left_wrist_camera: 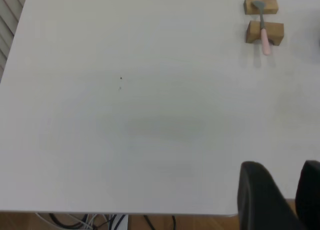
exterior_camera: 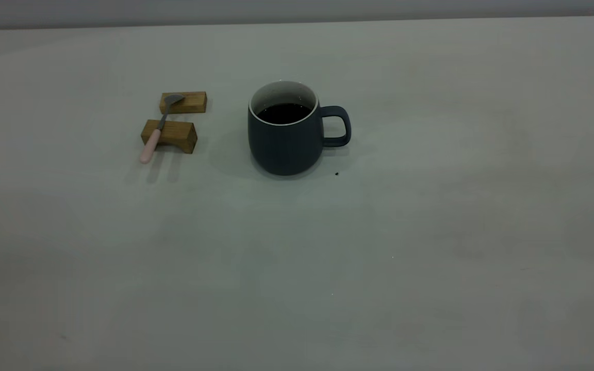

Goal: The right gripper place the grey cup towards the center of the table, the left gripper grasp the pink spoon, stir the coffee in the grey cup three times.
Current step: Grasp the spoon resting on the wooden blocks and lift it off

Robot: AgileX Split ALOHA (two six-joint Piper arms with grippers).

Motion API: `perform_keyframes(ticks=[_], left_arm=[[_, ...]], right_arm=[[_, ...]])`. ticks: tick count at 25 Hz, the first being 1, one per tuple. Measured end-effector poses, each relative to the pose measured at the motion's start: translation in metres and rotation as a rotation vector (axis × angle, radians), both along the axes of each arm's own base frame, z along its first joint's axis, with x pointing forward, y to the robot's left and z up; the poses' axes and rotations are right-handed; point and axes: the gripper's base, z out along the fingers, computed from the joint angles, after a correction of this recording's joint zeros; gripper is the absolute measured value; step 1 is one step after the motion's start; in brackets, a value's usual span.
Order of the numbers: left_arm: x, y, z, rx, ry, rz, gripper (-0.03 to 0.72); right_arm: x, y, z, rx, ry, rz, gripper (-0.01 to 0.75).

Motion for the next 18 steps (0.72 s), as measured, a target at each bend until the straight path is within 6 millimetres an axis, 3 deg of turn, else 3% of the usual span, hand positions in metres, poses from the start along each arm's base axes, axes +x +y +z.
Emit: perform_keyframes(ticks=[6, 10, 15, 18], left_arm=[[0.0, 0.0, 0.0, -0.003, 0.0, 0.002, 0.257], [0.005, -0.001, 0.01, -0.017, 0.005, 0.005, 0.319], [0.043, -0.003, 0.026, 0.006, 0.147, -0.018, 0.473], [0.075, -0.005, 0.027, -0.002, 0.23, -0.016, 0.514]], right_arm=[[0.0, 0.0, 0.0, 0.0, 0.0, 0.0, 0.491], [0.0, 0.0, 0.0, 0.0, 0.0, 0.0, 0.491], [0.0, 0.0, 0.0, 0.0, 0.0, 0.0, 0.491], [0.0, 0.0, 0.0, 0.0, 0.0, 0.0, 0.491]])
